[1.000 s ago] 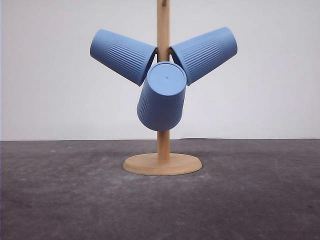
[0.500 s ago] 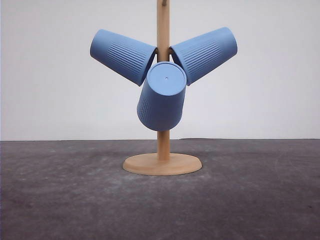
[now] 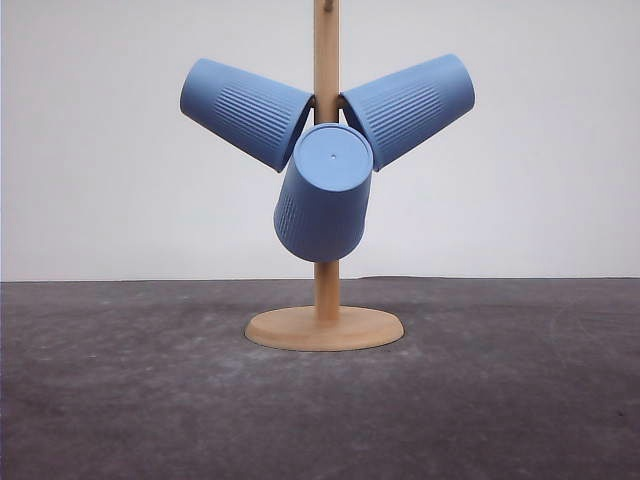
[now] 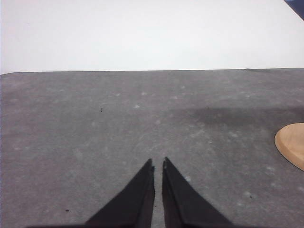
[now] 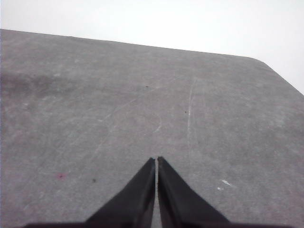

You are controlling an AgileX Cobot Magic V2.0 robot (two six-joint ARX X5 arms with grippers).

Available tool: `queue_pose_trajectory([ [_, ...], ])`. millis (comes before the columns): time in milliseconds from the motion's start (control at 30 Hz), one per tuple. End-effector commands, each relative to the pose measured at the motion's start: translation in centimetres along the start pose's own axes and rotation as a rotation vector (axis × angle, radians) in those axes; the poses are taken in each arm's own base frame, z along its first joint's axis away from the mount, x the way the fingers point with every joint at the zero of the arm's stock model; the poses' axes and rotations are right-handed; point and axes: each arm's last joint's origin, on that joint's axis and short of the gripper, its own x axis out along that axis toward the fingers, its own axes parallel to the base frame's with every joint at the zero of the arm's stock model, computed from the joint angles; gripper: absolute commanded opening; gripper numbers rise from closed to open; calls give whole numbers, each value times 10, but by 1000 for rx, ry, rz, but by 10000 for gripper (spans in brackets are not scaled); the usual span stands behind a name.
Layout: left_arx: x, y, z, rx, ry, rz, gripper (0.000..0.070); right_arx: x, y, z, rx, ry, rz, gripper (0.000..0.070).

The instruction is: Place three cups

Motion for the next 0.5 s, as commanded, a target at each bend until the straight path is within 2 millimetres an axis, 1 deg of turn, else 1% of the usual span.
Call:
queue_pose_trajectory([
  [0,1,0,-4,-4,6,0,16,0,0,0,15,-8,-6,5],
  [467,1,0,-4,-4,6,0,16,0,0,0,15,-8,-6,5],
])
